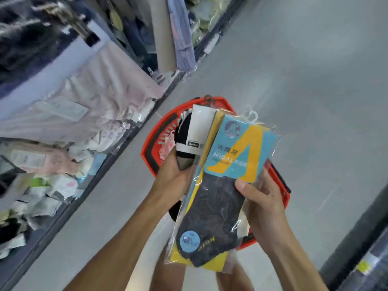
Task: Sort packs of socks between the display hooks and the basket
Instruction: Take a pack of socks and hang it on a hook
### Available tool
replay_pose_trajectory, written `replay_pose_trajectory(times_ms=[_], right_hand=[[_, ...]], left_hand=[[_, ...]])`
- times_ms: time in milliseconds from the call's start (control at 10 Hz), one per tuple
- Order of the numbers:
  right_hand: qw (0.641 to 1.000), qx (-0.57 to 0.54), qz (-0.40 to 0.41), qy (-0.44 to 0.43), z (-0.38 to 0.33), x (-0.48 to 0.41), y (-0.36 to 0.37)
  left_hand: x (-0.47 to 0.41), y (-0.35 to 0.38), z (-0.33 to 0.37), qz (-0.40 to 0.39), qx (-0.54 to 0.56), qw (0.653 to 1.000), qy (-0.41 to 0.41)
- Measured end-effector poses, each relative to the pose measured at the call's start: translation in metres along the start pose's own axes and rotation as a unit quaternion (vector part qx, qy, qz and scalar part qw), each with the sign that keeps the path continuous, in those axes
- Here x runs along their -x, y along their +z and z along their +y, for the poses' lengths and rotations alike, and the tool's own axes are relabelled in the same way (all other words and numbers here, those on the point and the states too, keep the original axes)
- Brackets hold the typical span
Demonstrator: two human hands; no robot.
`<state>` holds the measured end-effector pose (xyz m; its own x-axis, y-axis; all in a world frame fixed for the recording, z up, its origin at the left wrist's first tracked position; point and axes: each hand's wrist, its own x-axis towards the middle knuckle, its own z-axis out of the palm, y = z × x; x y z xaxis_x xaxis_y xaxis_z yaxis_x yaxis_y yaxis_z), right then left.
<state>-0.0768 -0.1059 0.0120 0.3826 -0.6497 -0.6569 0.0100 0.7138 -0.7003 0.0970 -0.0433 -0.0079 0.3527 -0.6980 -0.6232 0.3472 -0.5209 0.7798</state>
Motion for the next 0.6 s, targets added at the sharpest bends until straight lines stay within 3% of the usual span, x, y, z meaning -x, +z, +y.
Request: replay_pose_trajectory(times_ms=[300, 400, 500, 600], right_hand=[[0.965, 0.035, -0.247, -0.086, -0.178, 0.137, 0.131], [0.945, 0.061, -0.302, -0.112, -0.207, 0.199, 0.181], [0.903, 0.085, -0.396, -0.141, -0.219, 0.284, 0.252], [0.874, 0.117, -0.425, -0.206, -0.215, 0.324, 0.29]], left_hand=[[0.202, -0.051, 0.183, 0.179, -0.008, 0.965, 0.19], [0.282, -0.076, 0.227, 0.229, -0.015, 0.941, 0.249], [0.399, -0.113, 0.249, 0.289, -0.003, 0.919, 0.269], [0.459, -0.132, 0.268, 0.308, 0.036, 0.915, 0.258]])
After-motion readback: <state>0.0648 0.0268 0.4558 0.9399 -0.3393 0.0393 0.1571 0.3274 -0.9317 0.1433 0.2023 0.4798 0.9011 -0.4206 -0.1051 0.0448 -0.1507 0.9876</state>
